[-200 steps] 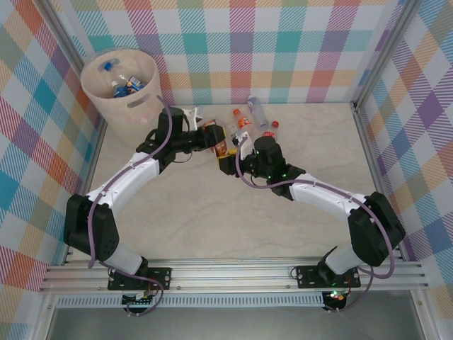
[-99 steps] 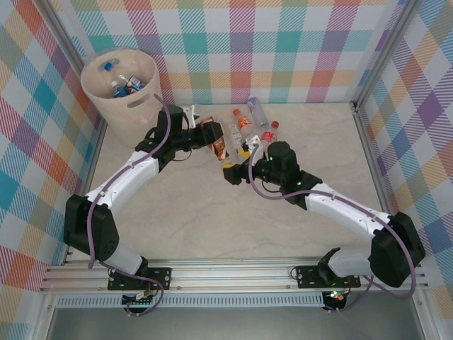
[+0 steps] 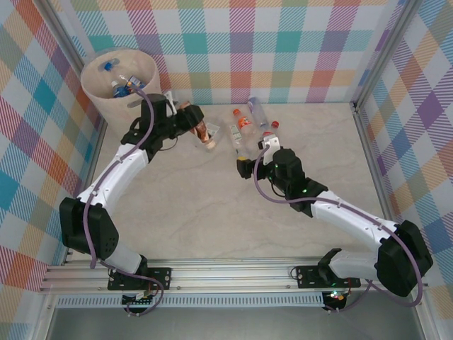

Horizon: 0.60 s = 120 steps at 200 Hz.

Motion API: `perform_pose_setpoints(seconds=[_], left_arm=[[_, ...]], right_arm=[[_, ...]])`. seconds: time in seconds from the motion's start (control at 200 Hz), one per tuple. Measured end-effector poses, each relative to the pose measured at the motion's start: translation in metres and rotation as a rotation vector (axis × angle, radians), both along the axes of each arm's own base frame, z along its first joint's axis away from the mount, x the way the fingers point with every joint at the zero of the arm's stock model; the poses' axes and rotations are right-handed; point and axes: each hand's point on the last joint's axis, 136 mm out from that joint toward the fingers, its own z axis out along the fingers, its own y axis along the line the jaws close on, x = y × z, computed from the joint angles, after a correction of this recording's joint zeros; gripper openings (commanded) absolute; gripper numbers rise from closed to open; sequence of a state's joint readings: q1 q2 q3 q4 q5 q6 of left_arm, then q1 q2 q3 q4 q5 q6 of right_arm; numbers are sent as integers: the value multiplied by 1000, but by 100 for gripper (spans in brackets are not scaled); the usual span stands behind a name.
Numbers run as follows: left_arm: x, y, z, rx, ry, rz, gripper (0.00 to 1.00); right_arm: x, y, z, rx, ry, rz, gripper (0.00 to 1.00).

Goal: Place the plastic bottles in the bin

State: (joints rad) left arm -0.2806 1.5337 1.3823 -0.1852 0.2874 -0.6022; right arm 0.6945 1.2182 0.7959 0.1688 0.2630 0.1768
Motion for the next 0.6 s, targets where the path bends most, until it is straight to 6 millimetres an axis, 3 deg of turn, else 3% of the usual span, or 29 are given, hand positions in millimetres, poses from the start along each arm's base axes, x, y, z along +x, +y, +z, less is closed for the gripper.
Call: perform_pose_setpoints(seconds=[0.405, 0.6], left_arm=[[32, 60, 49, 60, -116, 317, 52], [49, 100, 102, 91, -262, 465, 53]], right_arm=[[7, -20, -8, -39, 30, -122, 100], [9, -29, -11, -57, 34, -169, 100]])
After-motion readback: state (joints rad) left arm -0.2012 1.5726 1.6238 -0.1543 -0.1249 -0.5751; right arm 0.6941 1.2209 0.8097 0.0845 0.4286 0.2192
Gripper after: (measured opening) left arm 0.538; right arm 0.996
